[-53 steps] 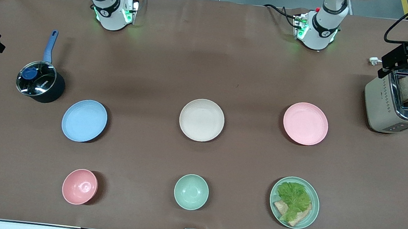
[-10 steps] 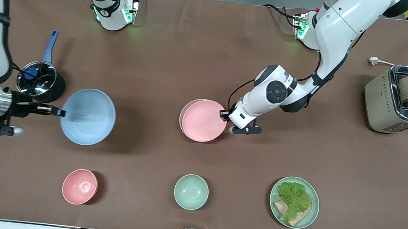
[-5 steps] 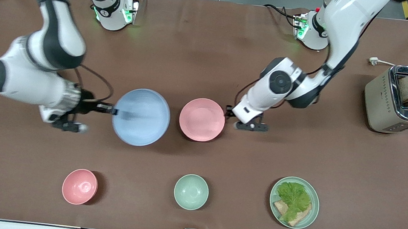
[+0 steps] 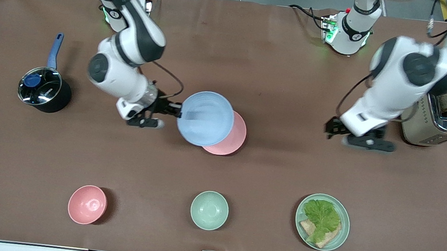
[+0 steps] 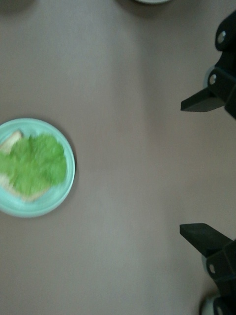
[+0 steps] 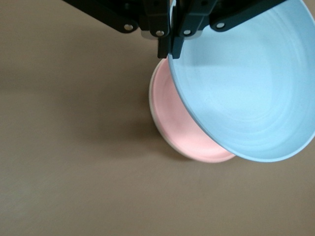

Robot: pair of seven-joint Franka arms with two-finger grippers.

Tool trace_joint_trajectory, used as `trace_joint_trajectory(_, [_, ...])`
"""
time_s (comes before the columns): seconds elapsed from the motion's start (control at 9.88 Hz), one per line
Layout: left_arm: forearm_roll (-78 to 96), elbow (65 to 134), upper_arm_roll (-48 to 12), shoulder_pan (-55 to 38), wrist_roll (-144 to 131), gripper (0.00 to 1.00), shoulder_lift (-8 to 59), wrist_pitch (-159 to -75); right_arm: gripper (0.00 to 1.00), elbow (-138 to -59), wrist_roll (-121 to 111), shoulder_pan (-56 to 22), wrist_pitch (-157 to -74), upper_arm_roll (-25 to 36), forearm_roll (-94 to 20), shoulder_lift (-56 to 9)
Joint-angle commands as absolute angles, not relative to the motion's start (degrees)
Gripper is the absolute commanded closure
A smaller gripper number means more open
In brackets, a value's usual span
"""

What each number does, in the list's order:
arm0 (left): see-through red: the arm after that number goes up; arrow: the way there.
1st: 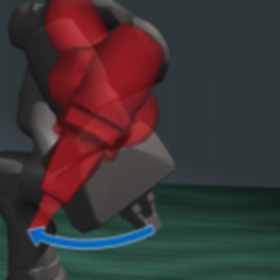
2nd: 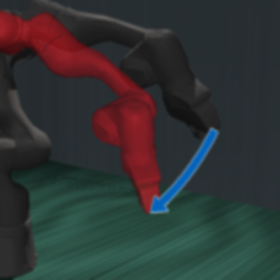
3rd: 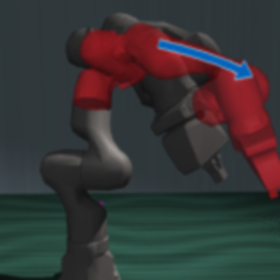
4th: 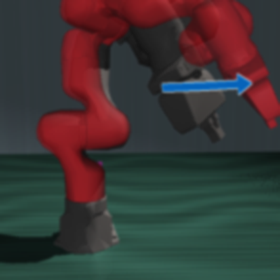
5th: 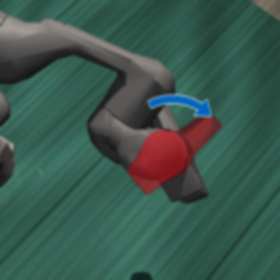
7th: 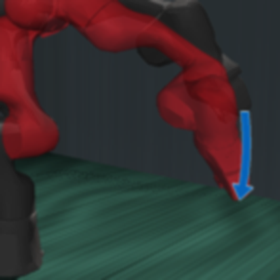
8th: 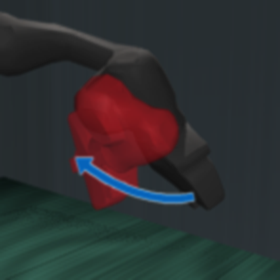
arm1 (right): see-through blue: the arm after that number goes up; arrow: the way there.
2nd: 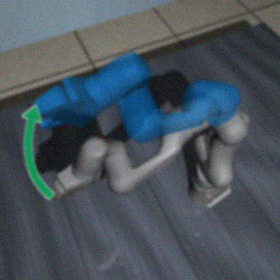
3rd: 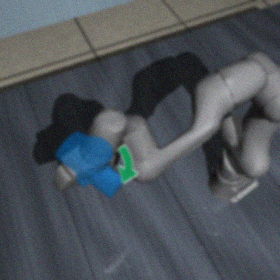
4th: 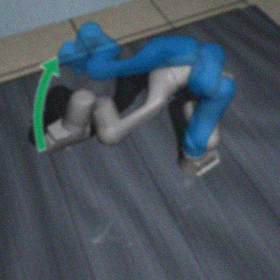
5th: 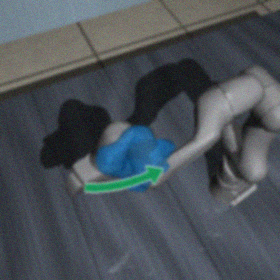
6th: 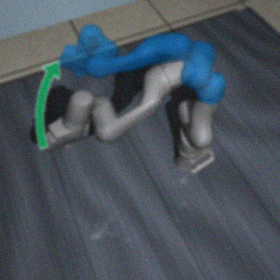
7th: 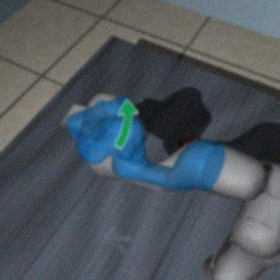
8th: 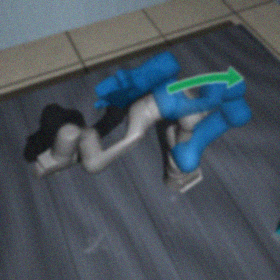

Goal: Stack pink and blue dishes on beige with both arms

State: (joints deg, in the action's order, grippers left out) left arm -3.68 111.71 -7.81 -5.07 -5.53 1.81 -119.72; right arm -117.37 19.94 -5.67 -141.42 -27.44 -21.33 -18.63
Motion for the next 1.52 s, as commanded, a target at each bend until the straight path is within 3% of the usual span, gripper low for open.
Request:
trace_joint_trajectory(0.0, [-3.4,103.9,-3.4,-5.4,0.7,0.0,-0.1,-109.0,0.98,-118.5,21.4,-7.5,-146.6,-27.6,-20.8,-21.7])
trace_joint_trajectory(0.2, [-3.3,93.6,-1.2,-5.4,0.2,0.0,-0.4,-97.0,0.97,-118.5,21.4,-9.6,-152.1,-27.5,-20.7,-25.5])
trace_joint_trajectory(0.81, [-0.5,82.8,-0.1,-3.4,1.0,0.0,0.0,-85.2,0.93,-118.3,21.3,-9.9,-158.5,-27.2,-18.9,-29.8])
trace_joint_trajectory(1.01, [3.8,83.6,0.8,-1.3,3.2,0.0,-0.7,-84.3,0.69,-118.2,21.2,-9.6,-158.5,-27.2,-18.7,-30.0])
trace_joint_trajectory(1.11, [3.7,83.8,1.7,-2.0,2.6,0.0,-0.9,-84.6,0.45,-118.2,21.1,-9.3,-158.4,-27.2,-18.7,-29.8])
trace_joint_trajectory(1.22, [2.9,84.6,2.2,-2.8,1.9,0.0,-1.0,-84.9,0.05,-118.3,21.1,-8.8,-157.8,-27.1,-18.5,-28.1])
trace_joint_trajectory(1.42, [-0.3,84.8,2.1,-3.5,0.7,0.0,-1.1,-85.1,0.0,-119.2,21.1,-4.1,-148.8,-26.3,-18.2,-17.9])
